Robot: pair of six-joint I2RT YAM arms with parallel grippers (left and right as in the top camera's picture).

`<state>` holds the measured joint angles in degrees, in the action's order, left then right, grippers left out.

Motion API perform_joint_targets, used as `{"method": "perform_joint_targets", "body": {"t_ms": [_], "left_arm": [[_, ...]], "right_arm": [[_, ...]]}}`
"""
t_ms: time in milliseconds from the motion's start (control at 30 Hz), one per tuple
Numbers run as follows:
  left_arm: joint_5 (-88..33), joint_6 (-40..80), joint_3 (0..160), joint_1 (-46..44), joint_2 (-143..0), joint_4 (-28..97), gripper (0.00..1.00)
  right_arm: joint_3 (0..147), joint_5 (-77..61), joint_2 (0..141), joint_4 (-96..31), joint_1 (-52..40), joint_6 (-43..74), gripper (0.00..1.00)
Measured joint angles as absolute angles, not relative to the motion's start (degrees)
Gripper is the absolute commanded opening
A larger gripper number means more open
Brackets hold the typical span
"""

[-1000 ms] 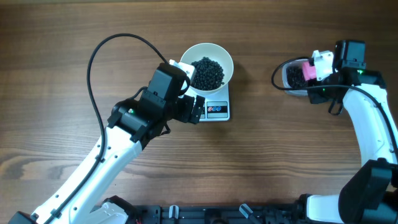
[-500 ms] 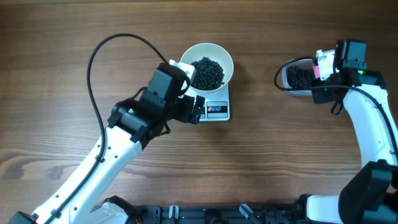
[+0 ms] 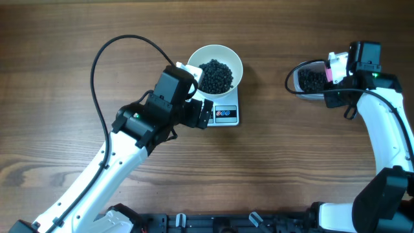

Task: Scoop item into bowl and weigh 150g on scale
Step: 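Lower the scoop into the beans and drag to fill it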

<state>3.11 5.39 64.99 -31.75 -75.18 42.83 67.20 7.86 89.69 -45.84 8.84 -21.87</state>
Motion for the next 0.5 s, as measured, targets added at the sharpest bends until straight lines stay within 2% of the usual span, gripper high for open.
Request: {"method": "perform_joint_targets", "body": {"t_ms": [500], "left_arm": [[3.1,5.4,65.0,-31.7,-75.2,42.8,1.0]], "right_arm": [[67.2,3.4,91.9,-46.4,8.8,-21.8,0.04]]}}
